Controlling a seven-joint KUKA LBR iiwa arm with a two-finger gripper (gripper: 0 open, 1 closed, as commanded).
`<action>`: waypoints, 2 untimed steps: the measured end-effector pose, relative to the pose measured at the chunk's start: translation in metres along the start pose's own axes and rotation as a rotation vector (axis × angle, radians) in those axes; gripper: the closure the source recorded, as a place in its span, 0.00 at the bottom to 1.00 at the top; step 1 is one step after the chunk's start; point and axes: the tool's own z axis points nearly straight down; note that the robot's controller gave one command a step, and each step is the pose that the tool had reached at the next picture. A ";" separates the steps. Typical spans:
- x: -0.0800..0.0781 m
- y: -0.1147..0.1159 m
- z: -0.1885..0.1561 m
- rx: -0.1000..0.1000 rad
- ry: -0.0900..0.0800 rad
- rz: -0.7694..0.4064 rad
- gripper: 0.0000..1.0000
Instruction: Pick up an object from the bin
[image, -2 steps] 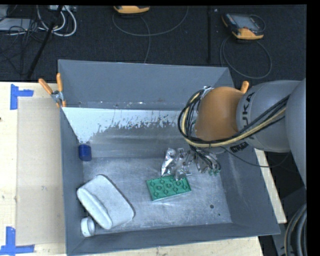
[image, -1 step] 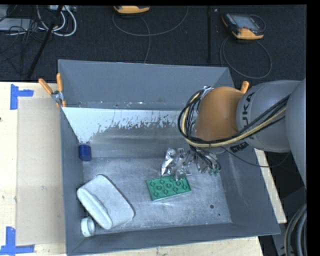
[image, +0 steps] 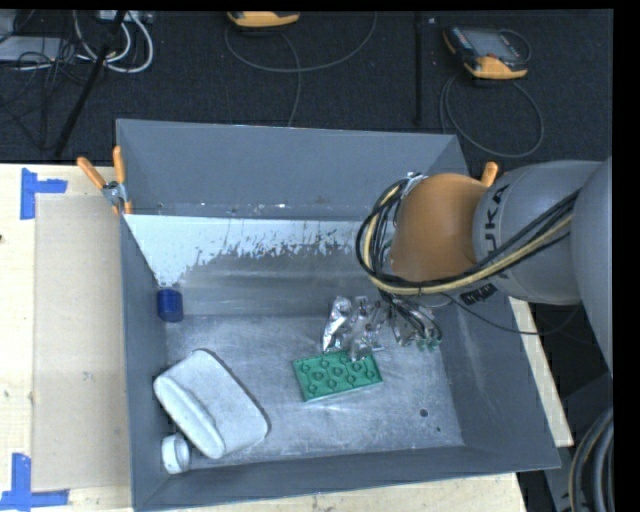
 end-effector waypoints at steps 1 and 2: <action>0.000 0.000 0.000 0.000 0.000 0.000 1.00; 0.000 0.000 0.000 0.000 0.000 0.000 1.00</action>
Offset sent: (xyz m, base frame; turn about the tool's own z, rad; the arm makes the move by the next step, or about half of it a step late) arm 0.0000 0.0000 0.0000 0.0000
